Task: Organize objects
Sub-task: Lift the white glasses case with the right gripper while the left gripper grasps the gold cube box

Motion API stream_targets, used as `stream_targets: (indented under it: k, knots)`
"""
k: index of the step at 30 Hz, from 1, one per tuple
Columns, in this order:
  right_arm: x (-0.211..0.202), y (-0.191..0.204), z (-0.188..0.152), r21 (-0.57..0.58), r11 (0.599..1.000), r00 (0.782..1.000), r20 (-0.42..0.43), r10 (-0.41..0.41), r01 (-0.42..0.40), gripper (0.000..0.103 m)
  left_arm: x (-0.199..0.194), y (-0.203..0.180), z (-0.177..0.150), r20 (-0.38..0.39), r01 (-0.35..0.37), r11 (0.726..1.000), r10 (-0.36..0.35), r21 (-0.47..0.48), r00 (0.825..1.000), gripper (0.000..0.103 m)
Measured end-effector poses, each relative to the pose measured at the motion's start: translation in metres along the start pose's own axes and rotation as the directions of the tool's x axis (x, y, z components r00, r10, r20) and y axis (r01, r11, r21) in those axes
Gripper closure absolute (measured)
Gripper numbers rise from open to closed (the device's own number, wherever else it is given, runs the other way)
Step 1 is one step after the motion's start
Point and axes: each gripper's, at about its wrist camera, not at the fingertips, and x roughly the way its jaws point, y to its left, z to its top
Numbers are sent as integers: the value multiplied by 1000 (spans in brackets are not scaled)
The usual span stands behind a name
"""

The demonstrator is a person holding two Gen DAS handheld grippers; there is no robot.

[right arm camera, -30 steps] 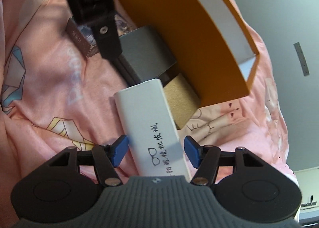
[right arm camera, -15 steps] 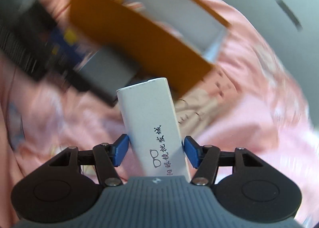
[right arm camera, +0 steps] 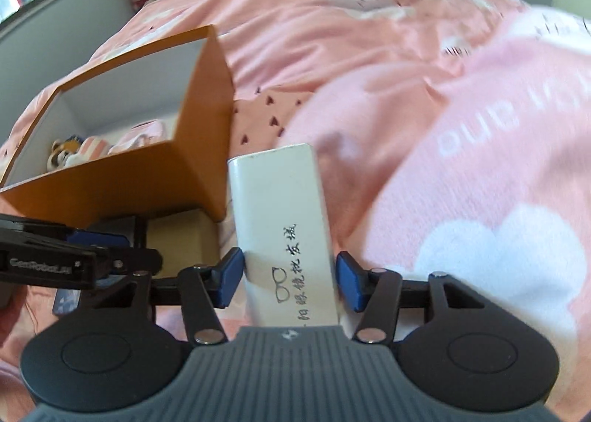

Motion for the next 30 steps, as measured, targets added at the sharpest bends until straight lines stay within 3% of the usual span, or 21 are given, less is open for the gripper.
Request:
stream_targets:
  k: [1,2,5,8,16,19,23,25,30]
  knots:
    - [3,-3,0,13,1000,1000,4,1,-1,71,4,-2,2,-10,-16,1000,16,-13,1000,28]
    - [4,-7,-1,31,999,1000,5,7,-7,75,9,-4,3,-21,-26,999,26,-29,999,27]
    - [12,-23,-3,102,993,998,2,67,-67,74,21,-6,4,-54,-60,996,56,-71,997,25]
    - [15,-27,-4,101,991,996,14,86,-87,73,29,-9,5,-65,-94,991,88,-92,994,22]
    - [16,-26,-11,64,992,994,27,105,-107,70,48,-16,10,-83,-183,978,175,-99,981,21]
    - [12,-24,-12,41,994,995,24,102,-103,67,55,-17,12,-89,-195,977,188,-80,978,26]
    - [8,-11,-13,-34,997,998,27,64,-63,59,51,-11,11,-80,-160,984,155,-72,985,30]
    - [3,0,-14,-98,995,998,42,36,-32,47,47,-7,9,-67,-136,988,132,-73,989,30]
    - [0,32,-19,-279,957,996,63,-59,74,43,29,0,2,-31,-92,993,90,-67,995,31]
